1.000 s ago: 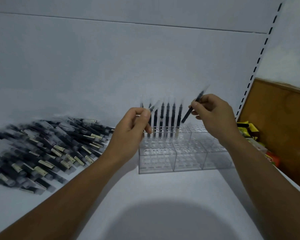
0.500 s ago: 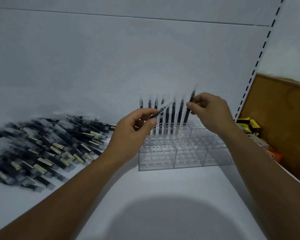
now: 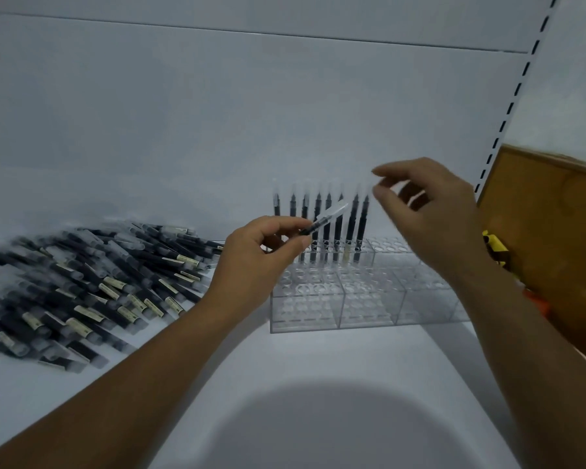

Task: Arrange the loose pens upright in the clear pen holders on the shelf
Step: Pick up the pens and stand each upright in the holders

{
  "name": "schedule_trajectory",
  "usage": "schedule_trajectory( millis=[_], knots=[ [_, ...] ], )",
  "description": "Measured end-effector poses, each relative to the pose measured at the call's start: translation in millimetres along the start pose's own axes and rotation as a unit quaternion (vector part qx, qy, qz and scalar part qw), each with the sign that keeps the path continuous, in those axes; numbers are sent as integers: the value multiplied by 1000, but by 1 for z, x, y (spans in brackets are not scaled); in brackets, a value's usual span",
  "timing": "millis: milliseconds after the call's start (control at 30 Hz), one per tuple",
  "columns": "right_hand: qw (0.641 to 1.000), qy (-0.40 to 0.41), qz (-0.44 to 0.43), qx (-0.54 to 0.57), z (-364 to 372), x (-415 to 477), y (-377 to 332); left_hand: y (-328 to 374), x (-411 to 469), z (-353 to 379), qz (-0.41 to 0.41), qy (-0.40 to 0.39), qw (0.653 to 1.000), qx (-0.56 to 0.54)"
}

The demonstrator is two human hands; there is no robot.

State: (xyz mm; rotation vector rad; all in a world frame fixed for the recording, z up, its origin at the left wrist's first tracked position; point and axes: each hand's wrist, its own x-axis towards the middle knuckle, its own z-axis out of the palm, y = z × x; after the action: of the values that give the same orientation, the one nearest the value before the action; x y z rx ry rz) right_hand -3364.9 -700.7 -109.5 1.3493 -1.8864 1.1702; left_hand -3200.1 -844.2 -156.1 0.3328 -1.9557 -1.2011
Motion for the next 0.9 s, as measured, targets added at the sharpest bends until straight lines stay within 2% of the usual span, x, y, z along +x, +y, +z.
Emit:
schedule_trajectory(
  millis=[67, 133, 200, 267, 367, 433, 600, 700, 767, 833, 900],
  knots=[
    [995, -38, -87, -5, 9, -2, -10, 0, -1, 1, 4, 1, 1000, 11],
    [995, -38, -87, -1, 15, -3, -17, 1, -1, 1, 8, 7, 1000, 7],
    [999, -21, 16, 46, 15, -3, -21, 3, 0, 1, 8, 20, 1000, -13],
    [990, -39, 112, 73, 14, -4, -20, 5, 1, 1, 10, 35, 999, -29],
    [959, -154, 188, 148, 14, -7, -24, 6, 2, 3, 15, 32, 999, -35],
    [932, -186, 204, 234, 18, -10, -29, 5, 1, 6, 24, 22, 999, -31],
    [902, -151, 233, 331, 17, -7, -34, 5, 1, 8, 21, -8, 1000, 5],
    [881, -97, 278, 370, 5, -1, -26, 8, -1, 7, 5, -61, 992, 111],
    [873, -56, 295, 383, -5, 3, -17, 12, -4, 7, -18, -94, 985, 142],
    [869, 6, 308, 387, -14, 7, -7, 14, -7, 8, -25, -140, 971, 194],
    [883, 81, 302, 349, -18, 10, 4, 13, -10, 10, -1, -194, 937, 291]
  ],
)
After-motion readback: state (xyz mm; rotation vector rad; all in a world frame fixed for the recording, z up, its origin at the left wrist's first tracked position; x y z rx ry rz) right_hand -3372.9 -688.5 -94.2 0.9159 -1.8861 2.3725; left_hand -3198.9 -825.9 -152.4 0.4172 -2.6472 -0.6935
